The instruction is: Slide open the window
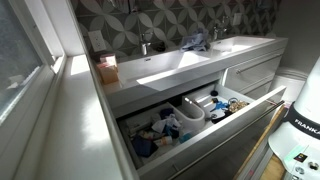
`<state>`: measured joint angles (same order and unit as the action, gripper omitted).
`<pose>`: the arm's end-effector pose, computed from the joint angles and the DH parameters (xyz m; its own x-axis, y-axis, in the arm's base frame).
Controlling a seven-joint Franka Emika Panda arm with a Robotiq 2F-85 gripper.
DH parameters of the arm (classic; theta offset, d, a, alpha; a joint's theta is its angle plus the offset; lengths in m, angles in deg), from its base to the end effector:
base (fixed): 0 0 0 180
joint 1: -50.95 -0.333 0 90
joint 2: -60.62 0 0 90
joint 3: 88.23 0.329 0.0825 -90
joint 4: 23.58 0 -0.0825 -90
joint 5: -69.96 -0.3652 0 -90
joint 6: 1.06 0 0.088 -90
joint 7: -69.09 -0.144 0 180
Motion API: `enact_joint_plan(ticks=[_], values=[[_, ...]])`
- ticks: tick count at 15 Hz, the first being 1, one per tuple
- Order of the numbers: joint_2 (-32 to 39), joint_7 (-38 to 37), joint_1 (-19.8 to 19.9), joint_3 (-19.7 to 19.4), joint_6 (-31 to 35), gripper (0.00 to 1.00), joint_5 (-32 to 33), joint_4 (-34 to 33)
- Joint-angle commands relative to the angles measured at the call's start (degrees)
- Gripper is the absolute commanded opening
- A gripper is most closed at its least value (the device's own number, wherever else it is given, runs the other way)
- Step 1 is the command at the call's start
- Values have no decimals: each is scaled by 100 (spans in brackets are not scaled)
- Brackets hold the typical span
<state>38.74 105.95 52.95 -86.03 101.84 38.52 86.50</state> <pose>0.4375 0.0680 0.6627 0.7647 0.4261 0.4833 0.5944 -0.7561 -0.2739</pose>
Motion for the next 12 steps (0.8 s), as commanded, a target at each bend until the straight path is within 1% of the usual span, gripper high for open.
enact_joint_plan(ticks=[1,5,6,8,12], values=[[499,-1013,-135,-78,110,100,745,-260],[889,-1912,-147,51,322,100,1754,-63],[737,-1480,-252,-153,238,100,1373,-70],[888,-1516,-291,-161,254,100,1421,-78],[807,-1513,-309,-199,254,100,1421,-89]])
